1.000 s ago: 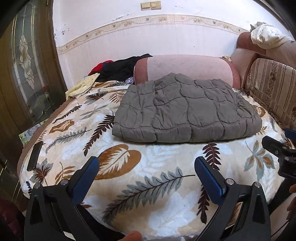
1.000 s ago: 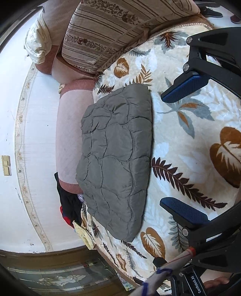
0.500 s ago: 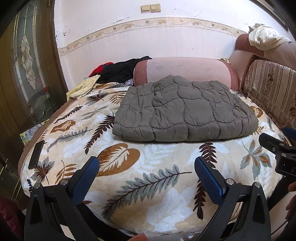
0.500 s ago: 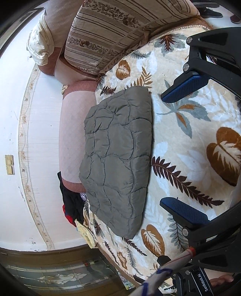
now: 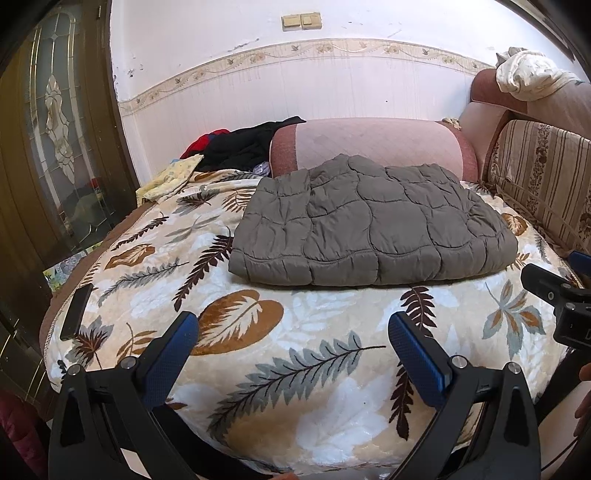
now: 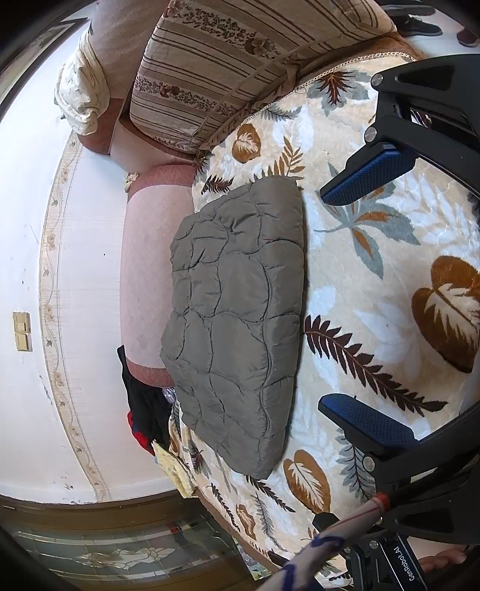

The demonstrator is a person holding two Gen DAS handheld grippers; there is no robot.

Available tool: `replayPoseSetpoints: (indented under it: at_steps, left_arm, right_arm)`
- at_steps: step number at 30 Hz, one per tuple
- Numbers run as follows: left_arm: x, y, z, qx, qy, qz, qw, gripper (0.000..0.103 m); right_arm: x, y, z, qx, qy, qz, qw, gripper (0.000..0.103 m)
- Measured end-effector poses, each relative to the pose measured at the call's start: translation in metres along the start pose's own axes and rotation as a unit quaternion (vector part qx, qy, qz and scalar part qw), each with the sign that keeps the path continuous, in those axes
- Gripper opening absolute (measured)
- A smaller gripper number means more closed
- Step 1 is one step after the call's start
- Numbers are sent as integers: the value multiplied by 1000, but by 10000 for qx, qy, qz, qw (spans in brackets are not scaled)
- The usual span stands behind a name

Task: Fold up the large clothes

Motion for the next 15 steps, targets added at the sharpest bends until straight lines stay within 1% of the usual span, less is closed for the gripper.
replayPoseSetpoints:
  at_steps: [15]
  left_arm:
    - [-3, -1, -3, 34, 66, 57, 10000, 102]
  right_arm:
    - [-1, -1, -1, 21, 26, -35, 10000, 103]
Point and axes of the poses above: each gripper's, at about its wrist camera, not at the fingertips, and z roughly against the way its jaws point, x to its left, y to its underside, the point moved 2 cm from there along -z, roughly the way its jaws point, and after that the axes turned 7 degrees about z, right-handed, at the moved point
